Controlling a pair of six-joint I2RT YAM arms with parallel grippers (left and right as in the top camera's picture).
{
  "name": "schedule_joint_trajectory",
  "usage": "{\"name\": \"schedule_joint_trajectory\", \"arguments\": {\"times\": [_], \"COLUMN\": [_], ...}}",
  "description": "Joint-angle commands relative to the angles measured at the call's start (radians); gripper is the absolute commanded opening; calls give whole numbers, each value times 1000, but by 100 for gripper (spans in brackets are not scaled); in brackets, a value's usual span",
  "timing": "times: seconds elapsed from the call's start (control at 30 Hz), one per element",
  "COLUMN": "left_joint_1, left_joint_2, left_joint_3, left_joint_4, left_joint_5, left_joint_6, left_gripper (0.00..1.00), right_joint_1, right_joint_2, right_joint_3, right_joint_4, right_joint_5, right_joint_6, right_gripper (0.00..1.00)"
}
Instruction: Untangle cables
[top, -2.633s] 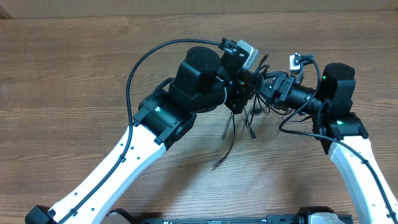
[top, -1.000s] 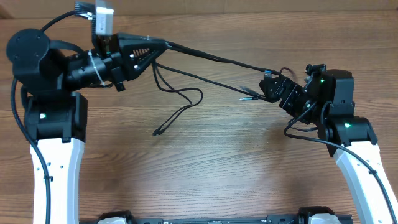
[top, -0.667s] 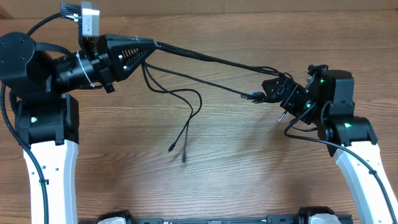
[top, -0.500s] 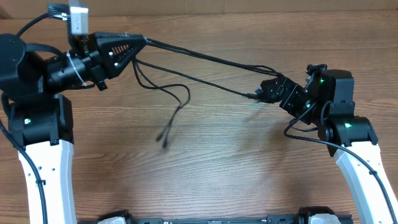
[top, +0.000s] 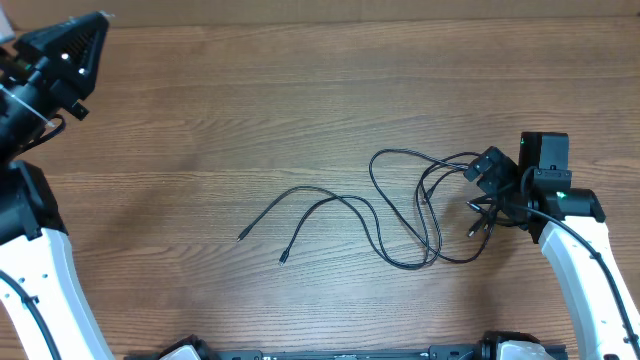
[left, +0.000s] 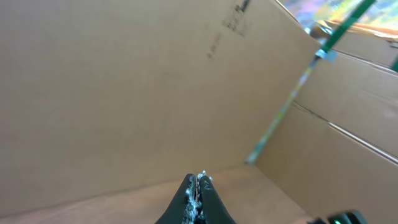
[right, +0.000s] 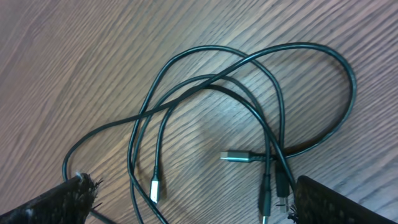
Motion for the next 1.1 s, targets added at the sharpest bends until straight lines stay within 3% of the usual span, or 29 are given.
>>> {"name": "schedule_joint_trajectory", "arguments": {"times": [0.0, 0.2, 0.33, 0.47, 0.67, 0.77, 0.87, 0.9, 0.97, 1.07], "left_joint_1": [-24, -33, -66, -146, -324, -422, -482, -489, -515, -531], "left_joint_2": [19, 19, 19, 19, 21, 34, 63, 71, 127, 189], "left_joint_3": [20, 20, 20, 20, 20, 20, 20, 20, 20, 20], "left_joint_4": [-3, -69, -208, -443, -773, -899, -972, -988, -1028, -1043], "left_joint_5": [97, 110, 72, -97, -405, -568, -705, -727, -747, -747], "left_joint_6": [25, 31, 81, 223, 475, 567, 574, 574, 570, 570], "left_gripper": [4, 4, 4, 4, 6, 16, 26, 31, 50, 56], "right_joint_1": [5, 6, 7, 8, 56, 134, 177, 183, 187, 187], "right_joint_2": [-15, -15, -15, -15, -15, -15, -15, -15, -15, -15], "right_joint_3": [12, 12, 13, 19, 19, 19, 19, 19, 18, 17], "right_joint_4": [9, 33, 27, 18, -34, -58, -70, -77, -108, -129], "right_joint_5": [-49, -129, -209, -348, -406, -393, -346, -331, -303, -275], "right_joint_6": [-4, -95, -142, -224, -300, -330, -330, -330, -342, -356], "right_gripper": [100, 100, 100, 100, 100, 100, 100, 100, 100, 100]}}
